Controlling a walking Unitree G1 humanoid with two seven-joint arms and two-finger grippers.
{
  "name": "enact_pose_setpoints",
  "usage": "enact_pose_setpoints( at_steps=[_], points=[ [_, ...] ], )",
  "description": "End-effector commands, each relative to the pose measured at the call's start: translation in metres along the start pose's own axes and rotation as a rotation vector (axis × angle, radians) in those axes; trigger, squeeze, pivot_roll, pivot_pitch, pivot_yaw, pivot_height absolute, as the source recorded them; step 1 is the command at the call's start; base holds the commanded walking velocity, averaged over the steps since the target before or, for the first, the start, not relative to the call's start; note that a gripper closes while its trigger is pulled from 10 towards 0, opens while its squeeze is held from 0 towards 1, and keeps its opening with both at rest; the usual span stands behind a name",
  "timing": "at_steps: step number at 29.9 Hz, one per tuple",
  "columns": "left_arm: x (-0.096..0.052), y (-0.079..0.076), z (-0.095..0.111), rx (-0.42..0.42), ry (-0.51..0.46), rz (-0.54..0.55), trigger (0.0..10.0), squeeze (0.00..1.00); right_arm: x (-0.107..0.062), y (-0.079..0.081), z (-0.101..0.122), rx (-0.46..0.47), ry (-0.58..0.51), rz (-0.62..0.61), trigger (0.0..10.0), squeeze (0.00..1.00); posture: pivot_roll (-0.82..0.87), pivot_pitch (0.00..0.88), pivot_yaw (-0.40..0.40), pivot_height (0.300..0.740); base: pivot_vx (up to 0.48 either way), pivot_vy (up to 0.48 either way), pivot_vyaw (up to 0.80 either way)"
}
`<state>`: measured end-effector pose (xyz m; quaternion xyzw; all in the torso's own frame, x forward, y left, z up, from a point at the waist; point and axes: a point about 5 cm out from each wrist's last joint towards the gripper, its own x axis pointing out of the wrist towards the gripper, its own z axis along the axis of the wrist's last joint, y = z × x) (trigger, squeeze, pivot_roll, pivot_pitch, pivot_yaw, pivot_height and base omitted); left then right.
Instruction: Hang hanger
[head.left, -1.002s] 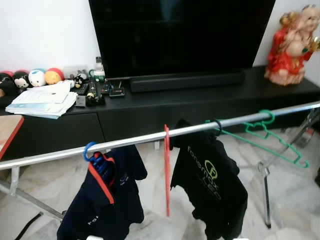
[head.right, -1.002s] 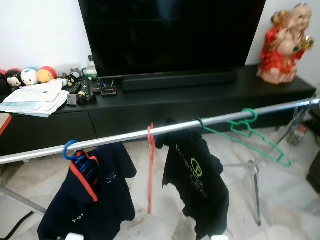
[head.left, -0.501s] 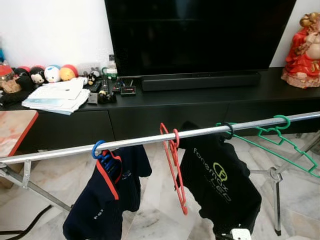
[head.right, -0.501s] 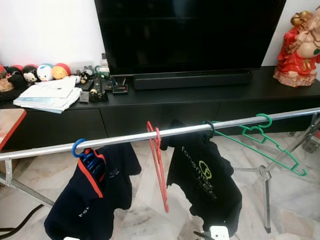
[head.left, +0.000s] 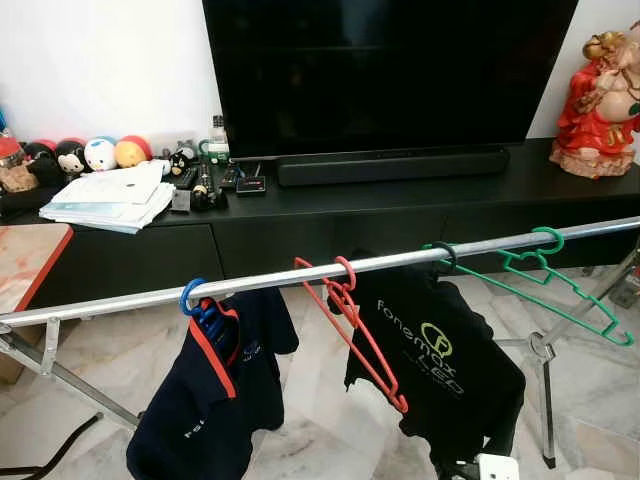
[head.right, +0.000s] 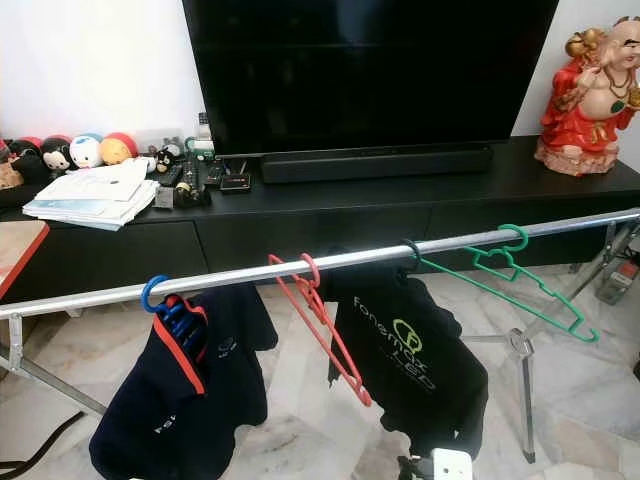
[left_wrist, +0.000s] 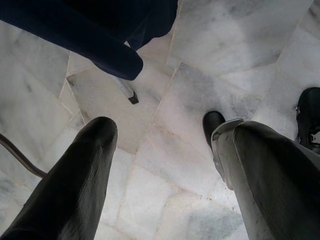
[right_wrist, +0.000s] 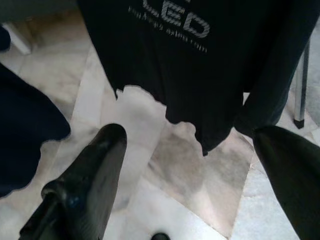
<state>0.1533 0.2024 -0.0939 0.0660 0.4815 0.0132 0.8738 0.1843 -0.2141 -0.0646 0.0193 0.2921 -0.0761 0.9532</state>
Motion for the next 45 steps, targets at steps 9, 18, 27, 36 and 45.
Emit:
enact_pose_setpoints(
  at_steps=[9, 18, 27, 36, 45],
  points=[
    [-0.002, 0.004, -0.008, -0.013, 0.020, 0.015, 10.0, 0.00, -0.015, 0.009, 0.106, 0.008, -0.528, -0.016, 10.0, 0.00, -0.09, 0.000, 0.038, 0.740, 0.000, 0.000, 0.00],
    [-0.002, 0.004, -0.009, -0.027, 0.025, 0.018, 10.0, 0.00, -0.027, 0.008, 0.115, 0.062, -0.508, -0.041, 10.0, 0.00, -0.10, 0.000, 0.041, 0.740, 0.000, 0.000, 0.00],
    [-0.003, 0.012, -0.010, -0.038, 0.029, 0.033, 10.0, 0.00, -0.024, 0.014, 0.129, 0.069, -0.504, -0.026, 10.0, 0.00, -0.08, 0.000, 0.035, 0.740, 0.000, 0.000, 0.00],
    [-0.001, 0.009, -0.006, -0.047, 0.022, 0.031, 10.0, 0.00, -0.025, 0.013, 0.130, 0.074, -0.498, -0.042, 10.0, 0.00, -0.08, 0.000, 0.035, 0.740, 0.138, 0.000, 0.00],
    [0.000, 0.004, -0.001, -0.051, 0.008, 0.027, 10.0, 0.00, -0.024, 0.017, 0.134, 0.073, -0.497, -0.034, 10.0, 0.00, -0.07, 0.000, 0.028, 0.740, 0.277, 0.000, 0.00]
  ],
)
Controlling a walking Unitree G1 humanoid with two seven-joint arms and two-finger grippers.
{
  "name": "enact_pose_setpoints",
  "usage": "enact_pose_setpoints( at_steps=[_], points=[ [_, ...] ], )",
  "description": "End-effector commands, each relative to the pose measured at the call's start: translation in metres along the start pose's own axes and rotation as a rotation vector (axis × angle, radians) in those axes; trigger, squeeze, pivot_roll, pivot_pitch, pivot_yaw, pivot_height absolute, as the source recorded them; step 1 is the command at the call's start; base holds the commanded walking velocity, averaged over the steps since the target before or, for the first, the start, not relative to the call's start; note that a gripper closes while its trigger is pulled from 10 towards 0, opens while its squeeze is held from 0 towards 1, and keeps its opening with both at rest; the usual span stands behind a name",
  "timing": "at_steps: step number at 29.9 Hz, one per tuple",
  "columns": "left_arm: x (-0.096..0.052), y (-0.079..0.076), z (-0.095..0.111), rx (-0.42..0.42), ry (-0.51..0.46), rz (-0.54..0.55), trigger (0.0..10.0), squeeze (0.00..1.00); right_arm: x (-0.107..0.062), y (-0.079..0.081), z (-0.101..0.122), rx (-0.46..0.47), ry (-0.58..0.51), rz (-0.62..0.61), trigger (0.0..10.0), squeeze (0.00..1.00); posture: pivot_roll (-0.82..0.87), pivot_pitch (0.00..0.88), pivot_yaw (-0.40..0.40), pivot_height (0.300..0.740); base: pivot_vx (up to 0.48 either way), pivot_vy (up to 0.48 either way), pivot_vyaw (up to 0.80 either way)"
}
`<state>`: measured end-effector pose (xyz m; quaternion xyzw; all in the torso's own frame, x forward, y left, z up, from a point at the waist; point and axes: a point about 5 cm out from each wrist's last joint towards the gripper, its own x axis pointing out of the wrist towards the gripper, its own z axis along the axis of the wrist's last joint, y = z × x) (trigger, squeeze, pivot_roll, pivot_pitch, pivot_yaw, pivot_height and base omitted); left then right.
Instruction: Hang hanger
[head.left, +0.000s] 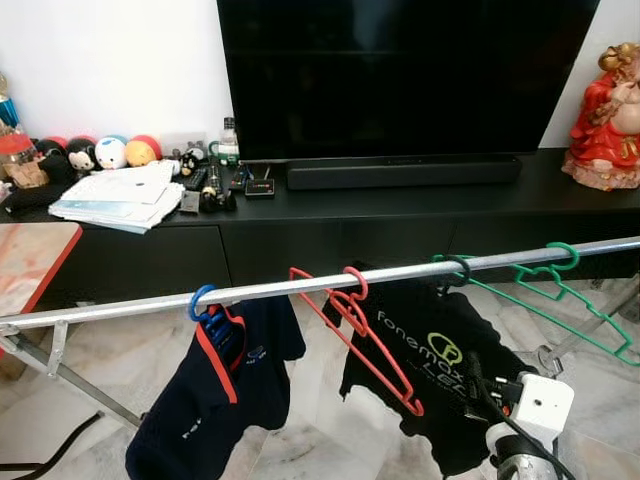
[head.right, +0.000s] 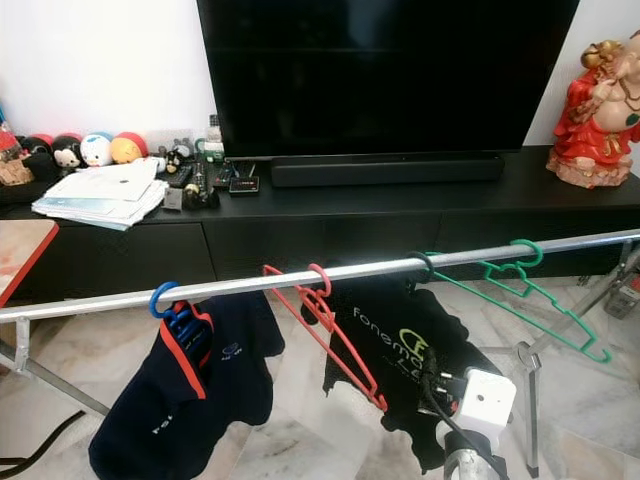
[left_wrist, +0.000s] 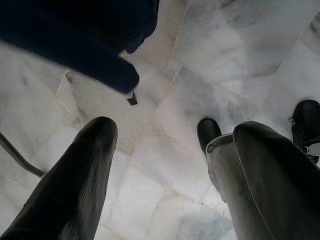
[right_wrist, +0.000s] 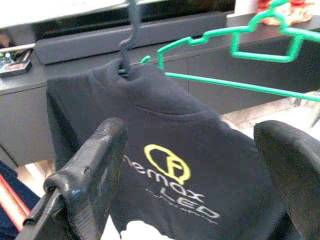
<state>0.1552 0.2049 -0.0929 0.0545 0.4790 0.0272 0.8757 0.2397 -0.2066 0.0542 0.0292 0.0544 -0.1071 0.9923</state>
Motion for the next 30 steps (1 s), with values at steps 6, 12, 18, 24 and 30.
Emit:
enact_pose_setpoints(
  at_steps=[6, 12, 18, 24, 30],
  points=[
    [0.000, 0.001, -0.002, -0.015, 0.004, 0.016, 10.0, 0.00, 0.000, 0.001, 0.006, -0.005, -0.016, 0.000, 10.0, 0.00, -0.07, 0.000, 0.027, 0.740, 0.233, 0.000, 0.00],
    [0.000, 0.000, -0.001, -0.020, -0.007, 0.015, 10.0, 0.00, 0.000, 0.000, 0.008, -0.012, -0.021, -0.009, 10.0, 0.00, -0.07, 0.000, 0.026, 0.740, 0.000, 0.000, 0.00],
    [-0.001, 0.002, -0.004, -0.017, 0.005, 0.018, 10.0, 0.00, -0.005, -0.009, 0.013, -0.047, -0.030, -0.050, 10.0, 0.00, -0.08, 0.000, 0.030, 0.740, 0.000, 0.000, 0.00],
    [-0.001, 0.004, -0.005, -0.013, 0.009, 0.018, 10.0, 0.00, -0.015, -0.028, 0.023, -0.088, -0.042, -0.162, 10.0, 0.00, -0.08, 0.000, 0.032, 0.740, 0.000, 0.000, 0.00],
    [-0.001, 0.005, -0.006, -0.012, 0.010, 0.020, 10.0, 0.00, -0.029, -0.037, 0.028, -0.132, -0.003, -0.201, 10.0, 0.00, -0.08, 0.000, 0.030, 0.740, 0.000, 0.000, 0.00]
  ],
)
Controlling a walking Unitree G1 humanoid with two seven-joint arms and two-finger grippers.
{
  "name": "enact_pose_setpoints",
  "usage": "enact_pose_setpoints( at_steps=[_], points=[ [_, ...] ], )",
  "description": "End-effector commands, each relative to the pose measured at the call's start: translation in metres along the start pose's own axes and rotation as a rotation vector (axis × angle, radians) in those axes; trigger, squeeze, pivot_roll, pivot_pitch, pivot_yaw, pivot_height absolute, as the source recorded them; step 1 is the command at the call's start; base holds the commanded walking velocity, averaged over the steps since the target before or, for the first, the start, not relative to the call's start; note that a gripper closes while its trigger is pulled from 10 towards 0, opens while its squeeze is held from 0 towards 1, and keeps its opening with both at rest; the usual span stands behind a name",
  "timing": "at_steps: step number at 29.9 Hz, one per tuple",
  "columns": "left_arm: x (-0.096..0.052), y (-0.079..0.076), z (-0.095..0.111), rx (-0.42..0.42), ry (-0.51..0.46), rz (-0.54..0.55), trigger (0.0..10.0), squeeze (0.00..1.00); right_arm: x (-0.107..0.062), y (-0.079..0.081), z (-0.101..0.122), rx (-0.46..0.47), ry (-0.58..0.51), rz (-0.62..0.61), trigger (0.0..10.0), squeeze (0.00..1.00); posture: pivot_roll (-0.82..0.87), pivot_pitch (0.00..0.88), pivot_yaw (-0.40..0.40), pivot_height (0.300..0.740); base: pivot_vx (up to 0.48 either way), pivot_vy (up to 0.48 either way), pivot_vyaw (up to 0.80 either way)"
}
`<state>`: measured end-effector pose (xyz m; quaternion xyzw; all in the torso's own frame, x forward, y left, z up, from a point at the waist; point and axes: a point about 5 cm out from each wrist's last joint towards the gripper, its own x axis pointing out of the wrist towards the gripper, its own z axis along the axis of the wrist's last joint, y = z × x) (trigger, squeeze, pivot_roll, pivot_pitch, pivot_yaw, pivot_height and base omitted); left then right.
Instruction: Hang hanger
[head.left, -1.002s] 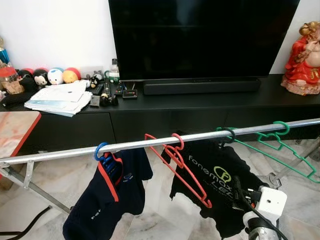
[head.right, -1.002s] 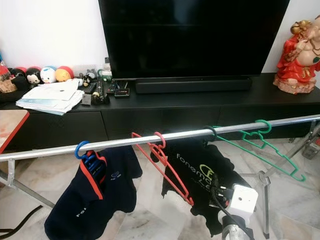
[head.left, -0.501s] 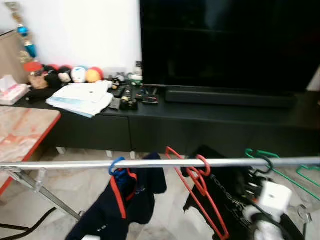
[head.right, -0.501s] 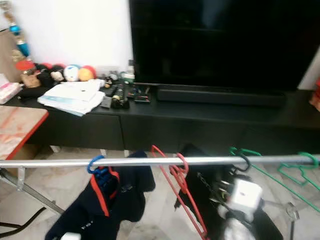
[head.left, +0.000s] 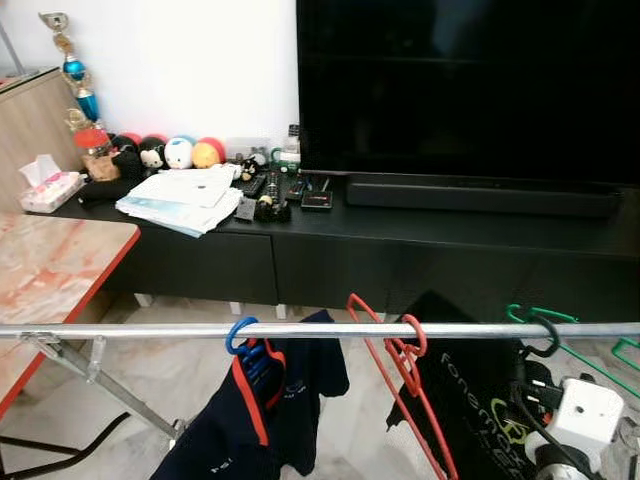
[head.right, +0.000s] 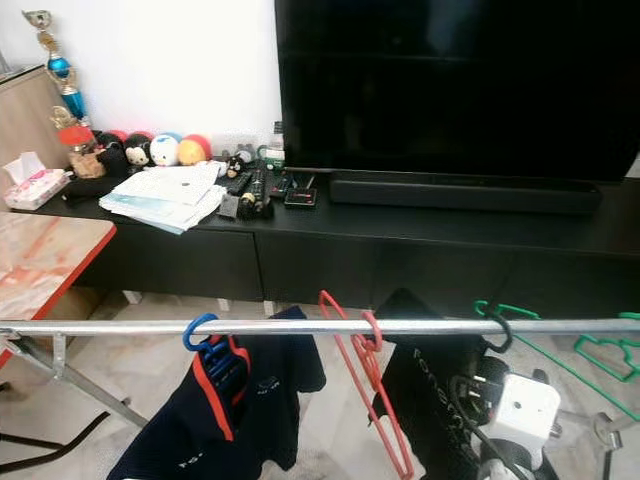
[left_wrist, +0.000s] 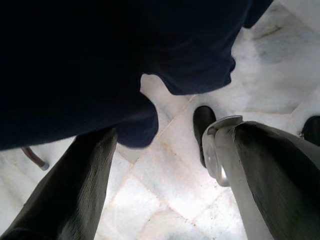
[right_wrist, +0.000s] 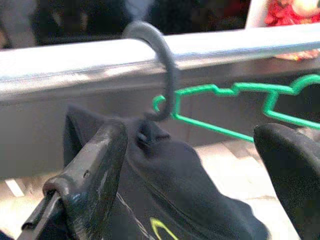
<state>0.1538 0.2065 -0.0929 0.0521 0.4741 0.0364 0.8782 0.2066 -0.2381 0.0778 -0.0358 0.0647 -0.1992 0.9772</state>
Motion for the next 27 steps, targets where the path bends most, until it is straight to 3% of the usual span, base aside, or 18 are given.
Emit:
enact_pose_setpoints(
  at_steps=[1, 6, 10, 15, 27],
  points=[
    [-0.001, 0.003, -0.004, 0.002, 0.020, 0.006, 10.0, 0.00, -0.002, -0.003, 0.006, -0.015, 0.000, -0.011, 10.0, 0.00, -0.08, 0.000, 0.029, 0.740, 0.000, 0.000, 0.00],
    [-0.001, 0.003, -0.004, 0.011, 0.025, 0.002, 10.0, 0.00, -0.002, -0.020, -0.004, -0.134, 0.144, -0.043, 10.0, 0.00, -0.09, 0.000, 0.030, 0.740, 0.000, 0.000, 0.00],
    [-0.001, 0.003, -0.004, 0.007, 0.026, 0.001, 10.0, 0.00, 0.005, -0.024, -0.014, -0.153, 0.220, -0.013, 10.0, 0.00, -0.09, 0.000, 0.028, 0.740, 0.000, 0.000, 0.00],
    [0.000, 0.004, -0.003, 0.011, 0.022, 0.005, 10.0, 0.00, 0.015, -0.013, -0.019, -0.139, 0.268, 0.078, 10.0, 0.00, -0.08, 0.000, 0.024, 0.740, 0.000, 0.000, 0.00],
    [0.000, 0.004, -0.004, 0.017, 0.032, -0.003, 10.0, 0.00, 0.034, -0.011, -0.022, -0.190, 0.334, 0.085, 10.0, 0.00, -0.08, 0.000, 0.026, 0.740, 0.000, 0.000, 0.00]
  ],
)
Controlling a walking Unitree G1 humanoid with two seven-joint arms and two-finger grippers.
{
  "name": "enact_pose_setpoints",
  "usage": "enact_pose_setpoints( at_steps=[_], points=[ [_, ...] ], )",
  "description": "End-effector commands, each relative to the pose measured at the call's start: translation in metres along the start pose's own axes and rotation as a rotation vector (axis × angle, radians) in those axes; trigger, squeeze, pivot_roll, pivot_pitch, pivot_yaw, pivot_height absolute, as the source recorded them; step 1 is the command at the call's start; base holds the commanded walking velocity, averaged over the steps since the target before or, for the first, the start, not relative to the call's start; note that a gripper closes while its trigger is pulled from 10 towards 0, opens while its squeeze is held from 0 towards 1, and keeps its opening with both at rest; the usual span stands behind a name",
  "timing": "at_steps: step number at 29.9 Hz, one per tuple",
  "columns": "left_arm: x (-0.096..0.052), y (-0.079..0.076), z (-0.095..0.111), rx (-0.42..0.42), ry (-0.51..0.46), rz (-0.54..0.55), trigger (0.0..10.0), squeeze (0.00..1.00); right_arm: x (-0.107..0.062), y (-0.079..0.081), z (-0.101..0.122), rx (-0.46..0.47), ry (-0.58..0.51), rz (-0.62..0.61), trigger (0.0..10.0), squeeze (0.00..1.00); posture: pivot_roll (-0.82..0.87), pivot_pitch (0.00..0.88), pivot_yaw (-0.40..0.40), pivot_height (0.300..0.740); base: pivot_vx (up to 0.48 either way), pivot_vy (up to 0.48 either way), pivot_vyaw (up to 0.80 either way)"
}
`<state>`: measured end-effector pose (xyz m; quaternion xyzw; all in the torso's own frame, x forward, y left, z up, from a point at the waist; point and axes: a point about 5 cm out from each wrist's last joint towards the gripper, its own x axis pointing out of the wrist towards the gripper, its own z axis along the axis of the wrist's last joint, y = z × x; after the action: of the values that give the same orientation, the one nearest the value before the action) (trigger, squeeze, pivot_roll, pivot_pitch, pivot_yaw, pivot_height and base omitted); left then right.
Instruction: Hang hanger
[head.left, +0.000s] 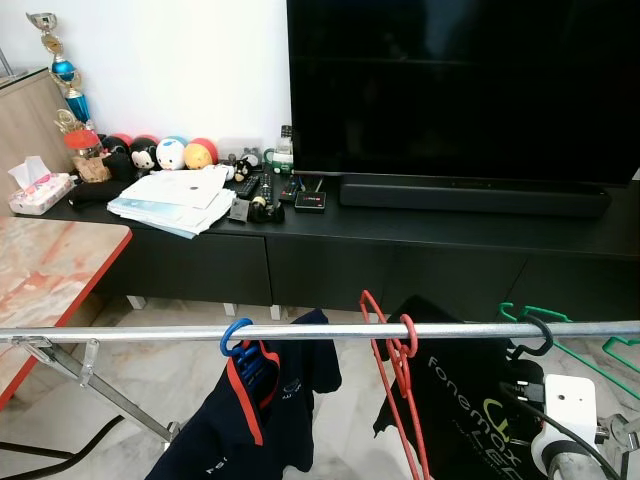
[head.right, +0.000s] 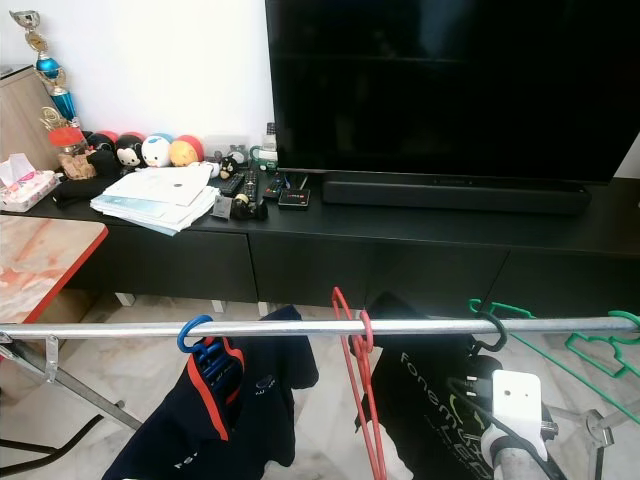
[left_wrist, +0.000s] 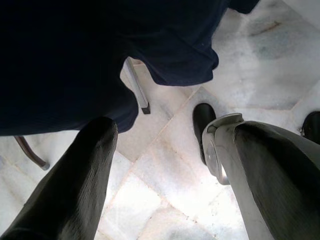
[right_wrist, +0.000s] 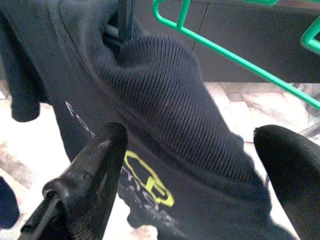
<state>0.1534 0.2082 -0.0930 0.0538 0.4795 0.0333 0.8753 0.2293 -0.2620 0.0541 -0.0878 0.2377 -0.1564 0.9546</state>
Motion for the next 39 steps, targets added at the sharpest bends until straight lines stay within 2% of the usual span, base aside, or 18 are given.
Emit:
enact_pose_setpoints(
  at_steps=[1, 12, 16, 20, 22, 25, 31, 39],
  points=[
    [0.000, 0.002, -0.003, 0.011, 0.021, 0.000, 10.0, 0.00, 0.001, 0.001, 0.000, -0.002, 0.020, 0.013, 10.0, 0.00, -0.08, 0.000, 0.026, 0.740, 0.000, 0.000, 0.00],
    [-0.001, 0.004, -0.004, 0.022, 0.024, 0.005, 10.0, 0.00, 0.001, 0.011, 0.006, 0.062, 0.031, 0.123, 10.0, 0.00, -0.08, 0.000, 0.033, 0.740, 0.000, 0.000, 0.00],
    [-0.001, 0.004, -0.004, 0.023, 0.023, 0.008, 10.0, 0.00, -0.001, 0.013, 0.013, 0.070, 0.015, 0.147, 10.0, 0.00, -0.08, 0.000, 0.033, 0.740, 0.000, 0.000, 0.00],
    [-0.001, 0.004, -0.004, 0.025, 0.022, 0.010, 10.0, 0.00, -0.004, 0.016, 0.023, 0.129, 0.001, 0.175, 10.0, 0.00, -0.08, 0.000, 0.032, 0.740, 0.000, 0.000, 0.00],
    [-0.001, 0.003, -0.004, 0.026, 0.022, 0.009, 10.0, 0.00, -0.008, 0.021, 0.030, 0.175, -0.014, 0.225, 10.0, 0.00, -0.09, 0.000, 0.032, 0.740, 0.000, 0.000, 0.00],
    [-0.001, 0.003, -0.004, 0.026, 0.022, 0.009, 10.0, 0.00, -0.012, 0.026, 0.038, 0.187, -0.042, 0.275, 10.0, 0.00, -0.09, 0.000, 0.032, 0.740, 0.000, 0.000, 0.00],
    [-0.001, 0.002, -0.004, 0.024, 0.024, 0.007, 10.0, 0.00, -0.014, 0.018, 0.061, 0.179, -0.102, 0.242, 10.0, 0.00, -0.09, 0.000, 0.030, 0.740, 0.000, 0.000, 0.00],
    [-0.001, 0.002, -0.005, 0.022, 0.027, 0.007, 10.0, 0.00, -0.007, -0.006, 0.048, 0.135, -0.009, 0.063, 10.0, 0.00, -0.08, 0.000, 0.026, 0.740, 0.000, 0.000, 0.00]
  ],
)
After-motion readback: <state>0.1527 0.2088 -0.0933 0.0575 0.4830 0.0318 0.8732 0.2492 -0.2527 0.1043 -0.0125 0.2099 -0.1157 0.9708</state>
